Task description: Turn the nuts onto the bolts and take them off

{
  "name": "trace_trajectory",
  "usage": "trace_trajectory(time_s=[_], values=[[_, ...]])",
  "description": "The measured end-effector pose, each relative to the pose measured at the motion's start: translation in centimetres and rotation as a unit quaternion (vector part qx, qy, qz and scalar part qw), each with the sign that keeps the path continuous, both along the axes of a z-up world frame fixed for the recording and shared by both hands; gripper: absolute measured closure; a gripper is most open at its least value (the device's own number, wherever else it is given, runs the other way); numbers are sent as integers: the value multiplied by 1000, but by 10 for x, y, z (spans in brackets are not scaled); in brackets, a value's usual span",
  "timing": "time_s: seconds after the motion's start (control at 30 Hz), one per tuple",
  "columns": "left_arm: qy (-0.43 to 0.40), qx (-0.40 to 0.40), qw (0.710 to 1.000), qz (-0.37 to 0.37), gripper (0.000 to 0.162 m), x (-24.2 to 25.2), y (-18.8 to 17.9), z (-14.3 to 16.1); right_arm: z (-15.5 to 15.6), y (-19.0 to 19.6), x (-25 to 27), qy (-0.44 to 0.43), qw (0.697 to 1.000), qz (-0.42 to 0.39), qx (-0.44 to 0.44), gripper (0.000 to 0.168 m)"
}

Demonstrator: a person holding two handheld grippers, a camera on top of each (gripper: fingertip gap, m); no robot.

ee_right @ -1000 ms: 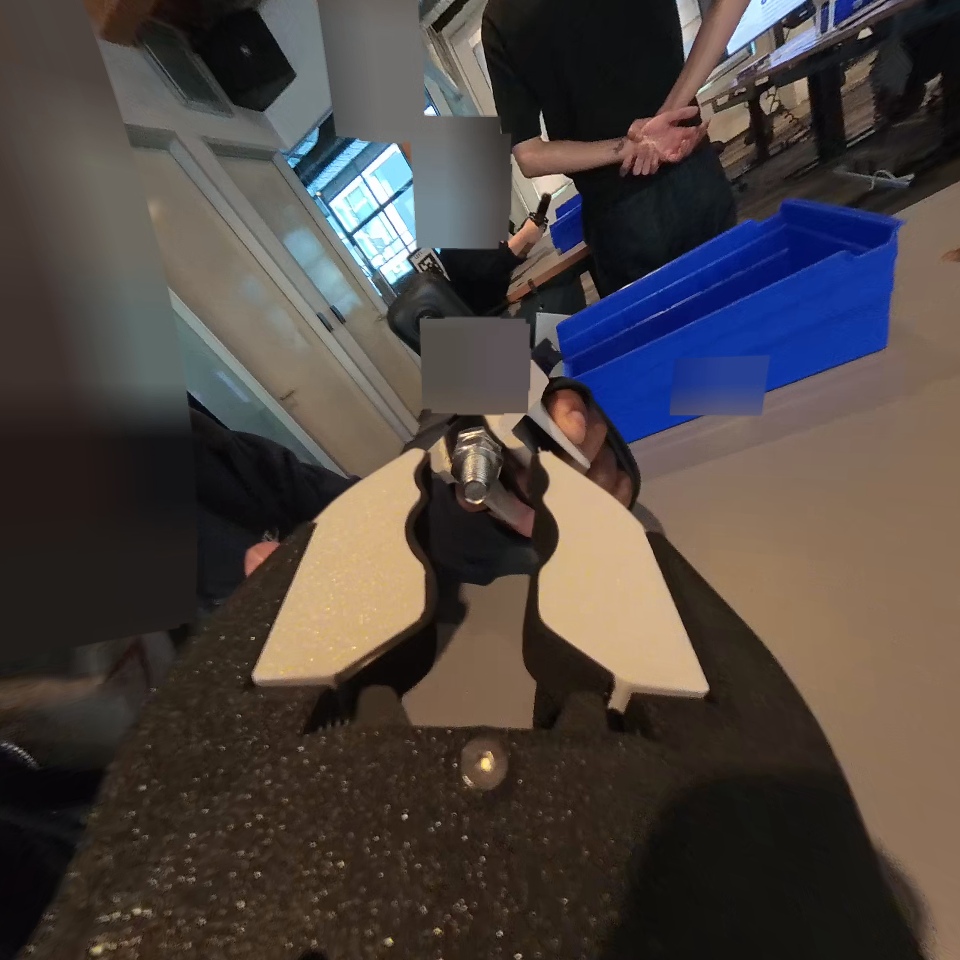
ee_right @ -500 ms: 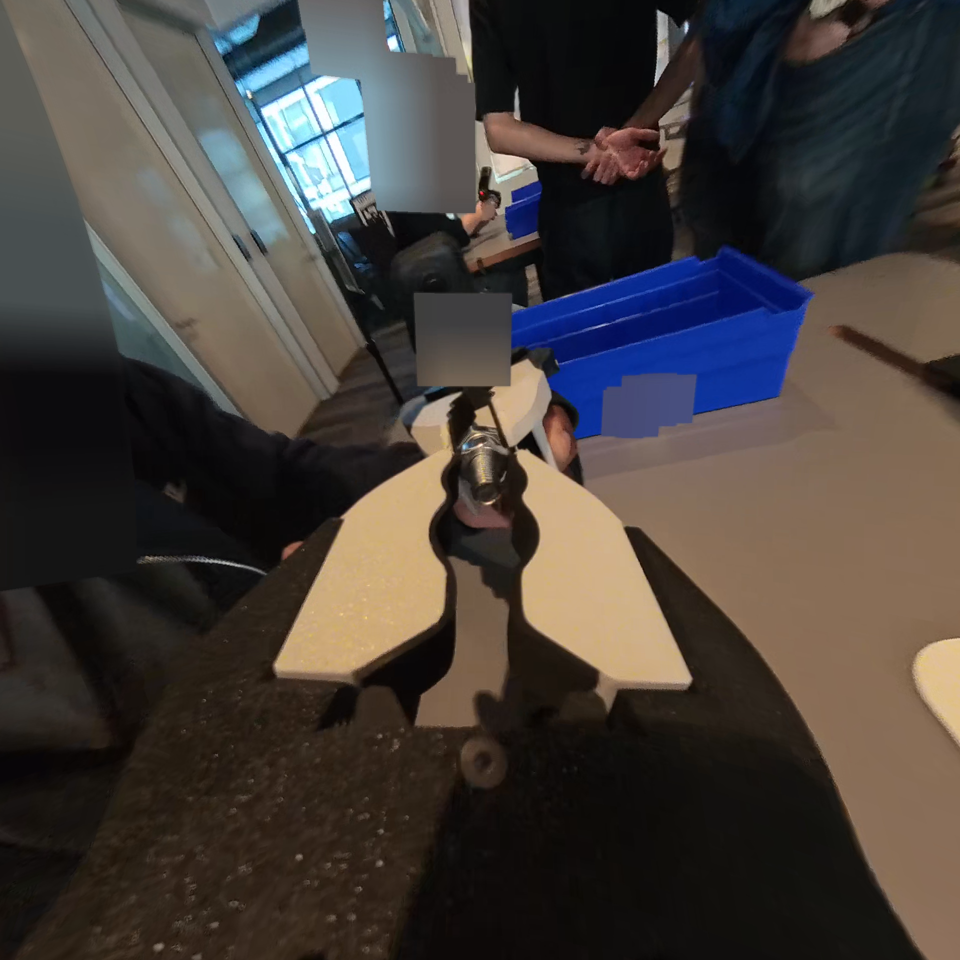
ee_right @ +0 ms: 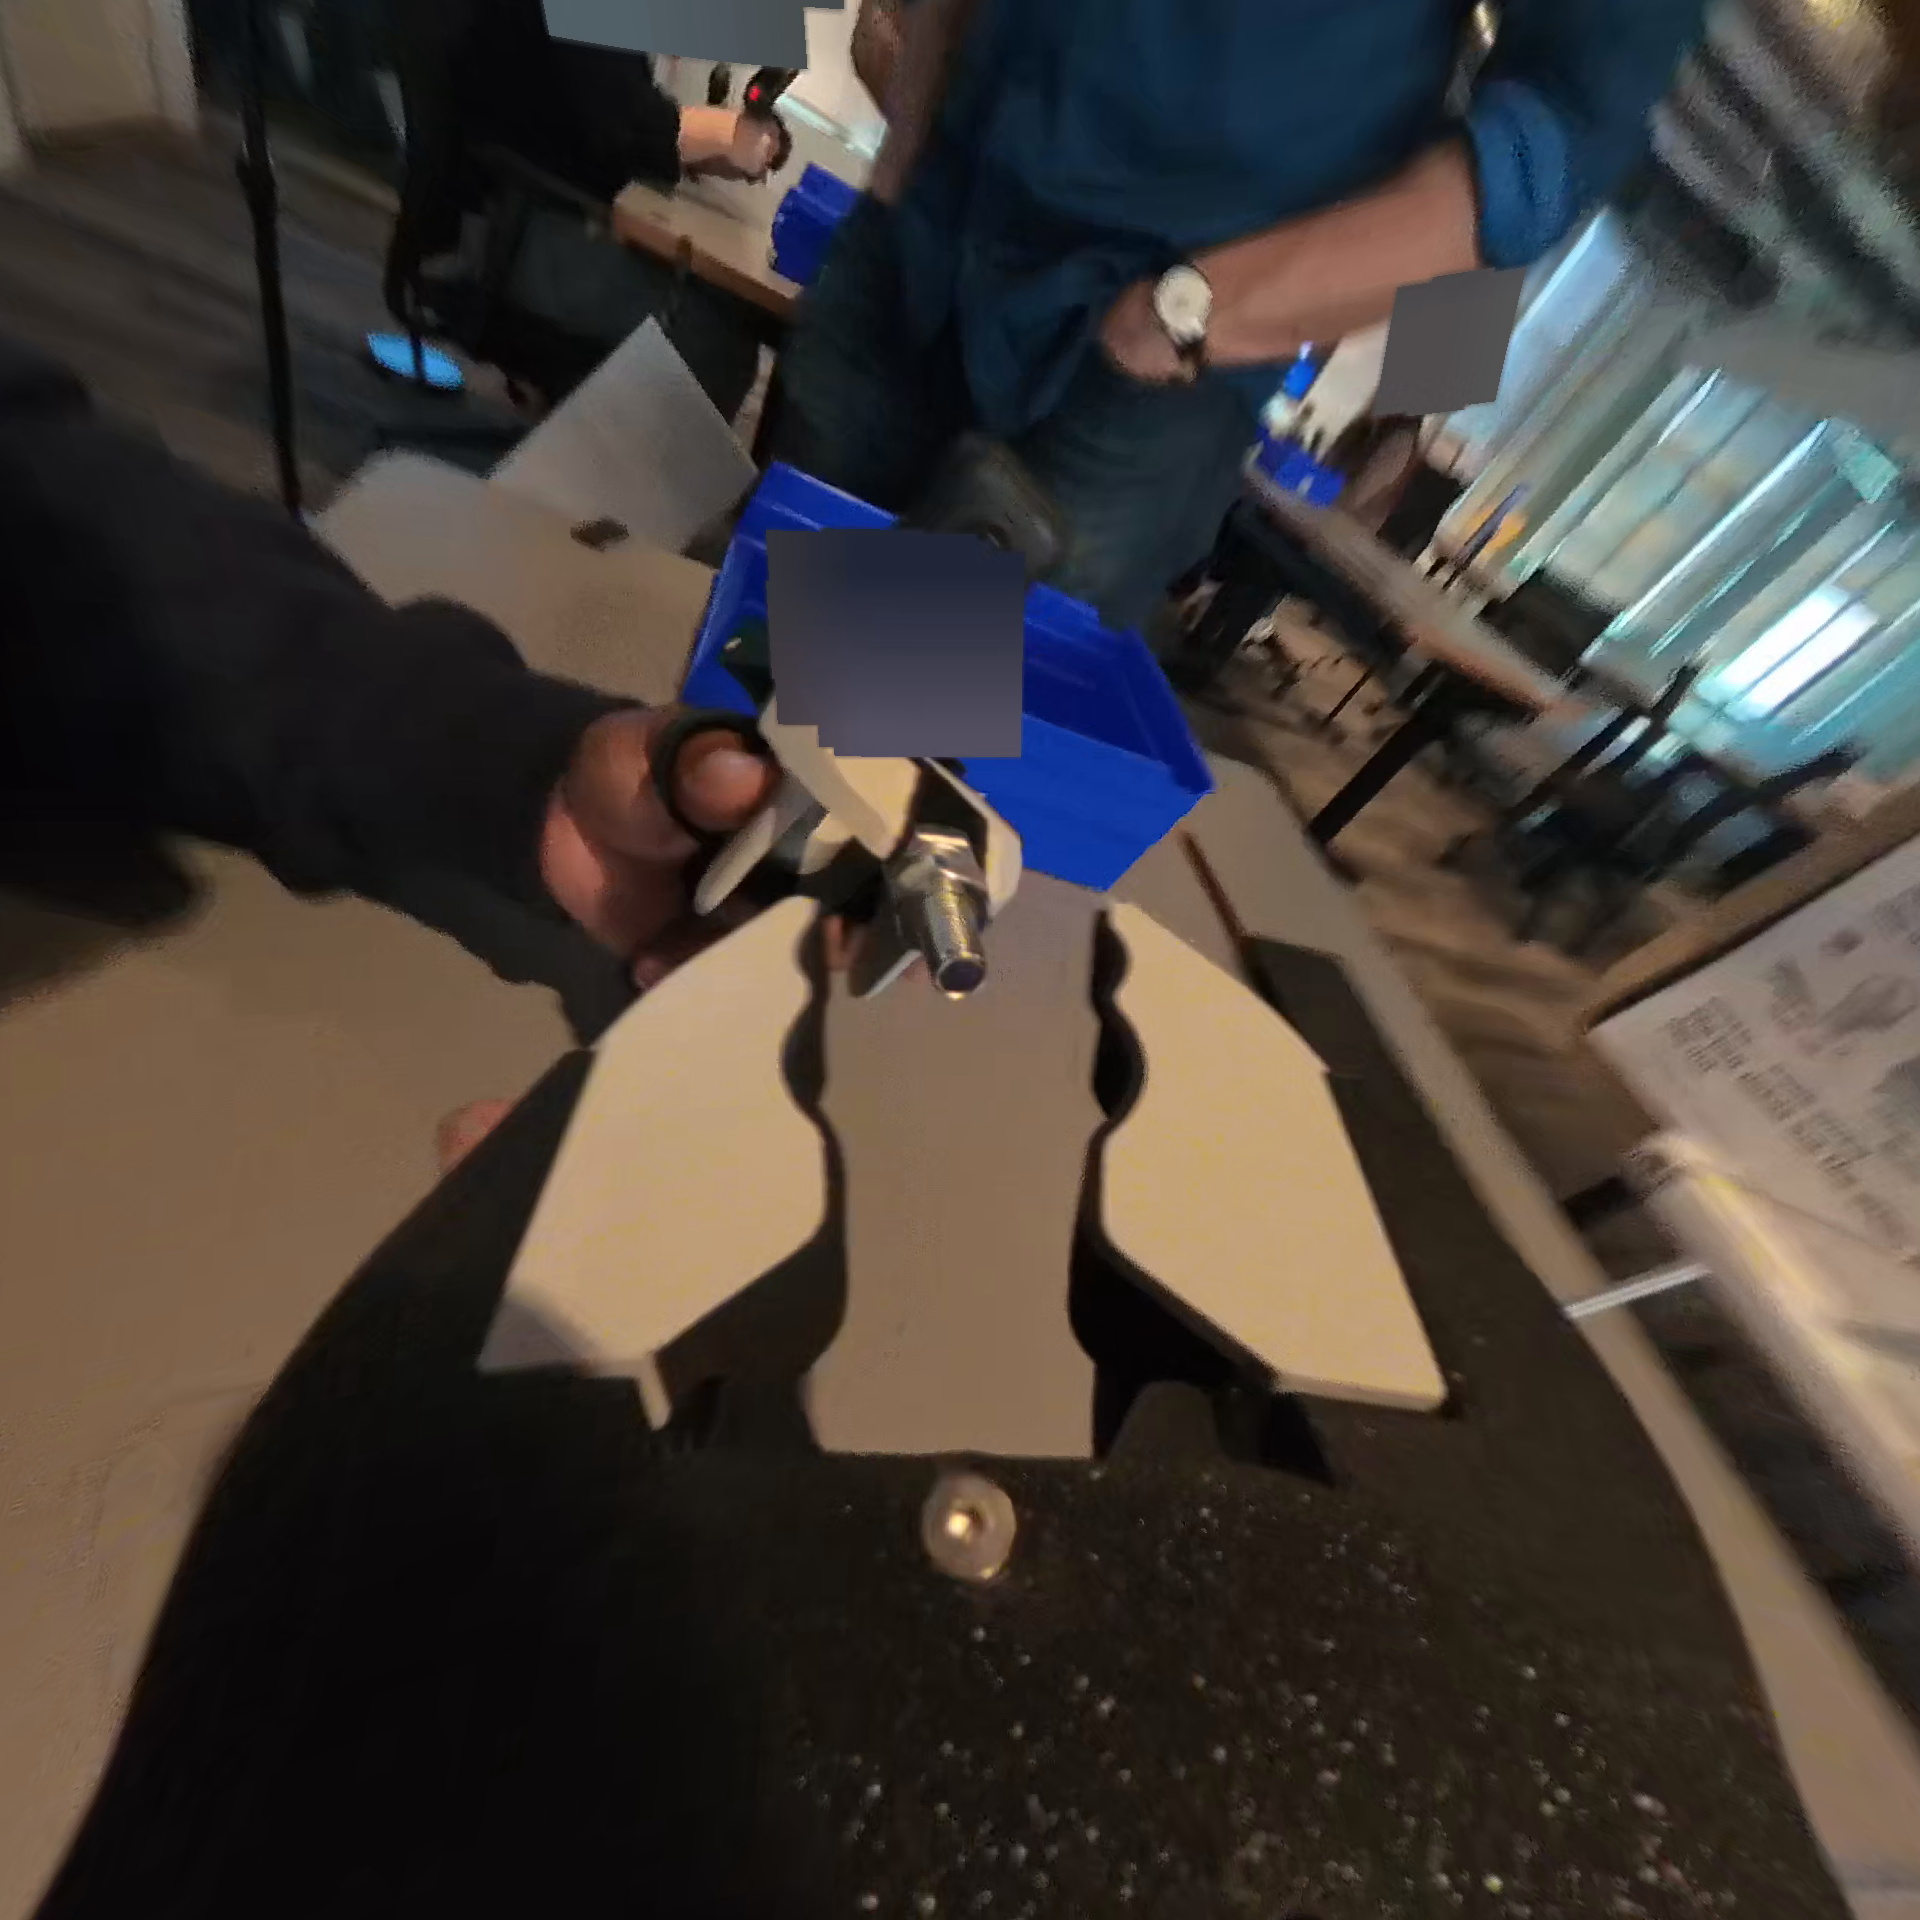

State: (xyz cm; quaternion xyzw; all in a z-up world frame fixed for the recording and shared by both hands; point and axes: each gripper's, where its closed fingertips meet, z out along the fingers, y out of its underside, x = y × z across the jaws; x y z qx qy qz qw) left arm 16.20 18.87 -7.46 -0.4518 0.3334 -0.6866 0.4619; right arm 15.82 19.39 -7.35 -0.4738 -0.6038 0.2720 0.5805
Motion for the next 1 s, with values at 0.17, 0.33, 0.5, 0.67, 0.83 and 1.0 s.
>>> trace_trajectory(time_s=[0.17,0.33,0.5,0.67,0.83,1.0], values=[[53,139,980,133,146,-5,4,7,6,5,-2,63,964,35,-257,105],[88,221,953,186,146,-2,1,5,5,4,-4,96,903,67,-415,120],[95,241,945,197,146,-1,0,4,5,0,-4,103,876,84,-463,136],[96,257,941,199,146,-2,-2,6,6,-5,-4,105,858,105,-492,147],[112,278,932,203,145,0,-3,2,7,-5,-3,109,845,115,-511,151],[99,239,949,182,146,0,-2,3,8,-5,-2,94,886,103,-441,151]])
